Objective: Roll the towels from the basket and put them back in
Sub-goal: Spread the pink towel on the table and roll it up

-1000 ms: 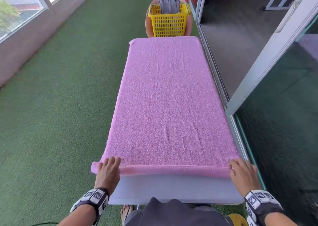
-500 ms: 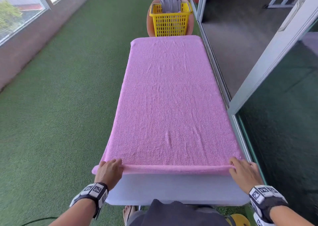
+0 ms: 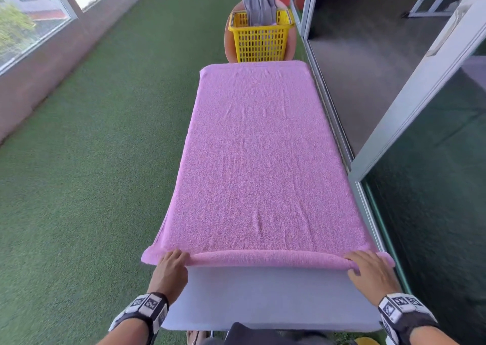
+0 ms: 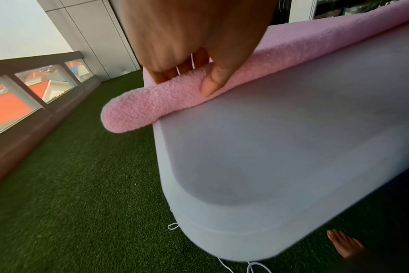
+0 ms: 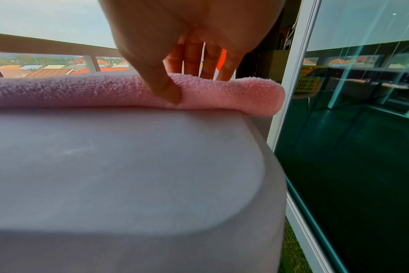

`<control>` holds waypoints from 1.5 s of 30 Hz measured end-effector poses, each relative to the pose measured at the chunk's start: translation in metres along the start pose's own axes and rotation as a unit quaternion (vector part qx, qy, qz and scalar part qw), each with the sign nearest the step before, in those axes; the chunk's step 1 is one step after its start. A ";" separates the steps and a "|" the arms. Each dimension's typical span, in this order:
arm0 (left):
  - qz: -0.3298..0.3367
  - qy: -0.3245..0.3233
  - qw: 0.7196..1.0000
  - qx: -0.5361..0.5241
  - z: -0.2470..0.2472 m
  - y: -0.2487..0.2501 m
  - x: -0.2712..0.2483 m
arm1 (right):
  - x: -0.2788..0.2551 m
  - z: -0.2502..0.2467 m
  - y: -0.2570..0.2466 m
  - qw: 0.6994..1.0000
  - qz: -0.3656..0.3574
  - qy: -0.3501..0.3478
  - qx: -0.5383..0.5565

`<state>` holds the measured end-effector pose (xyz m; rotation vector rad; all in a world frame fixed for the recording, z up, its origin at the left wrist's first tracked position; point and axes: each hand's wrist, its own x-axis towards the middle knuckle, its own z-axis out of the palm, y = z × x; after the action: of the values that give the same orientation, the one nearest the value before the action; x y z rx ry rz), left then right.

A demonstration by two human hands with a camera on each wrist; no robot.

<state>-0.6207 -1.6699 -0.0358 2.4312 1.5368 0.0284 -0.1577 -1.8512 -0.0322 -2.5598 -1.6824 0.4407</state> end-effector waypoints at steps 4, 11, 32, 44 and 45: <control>0.018 -0.015 1.000 0.009 -0.006 -0.003 0.009 | 0.012 -0.010 -0.009 0.997 -0.004 -0.030 -0.074; 0.024 -0.001 0.997 0.070 -0.018 0.003 0.031 | 0.028 -0.017 -0.013 0.996 -0.065 0.001 -0.065; 0.020 0.014 1.000 0.000 -0.015 0.004 0.068 | 0.067 -0.013 -0.011 0.994 -0.073 0.084 0.022; -0.033 0.010 0.998 -0.047 -0.012 0.015 0.072 | 0.063 -0.007 -0.012 0.996 -0.043 0.054 0.064; -0.033 0.006 0.998 -0.047 -0.011 0.016 0.068 | 0.058 -0.006 -0.014 0.996 -0.038 0.056 0.062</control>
<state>-0.5785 -1.6132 -0.0301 2.3119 1.5834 0.1007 -0.1468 -1.7922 -0.0364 -2.3788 -1.6519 0.3755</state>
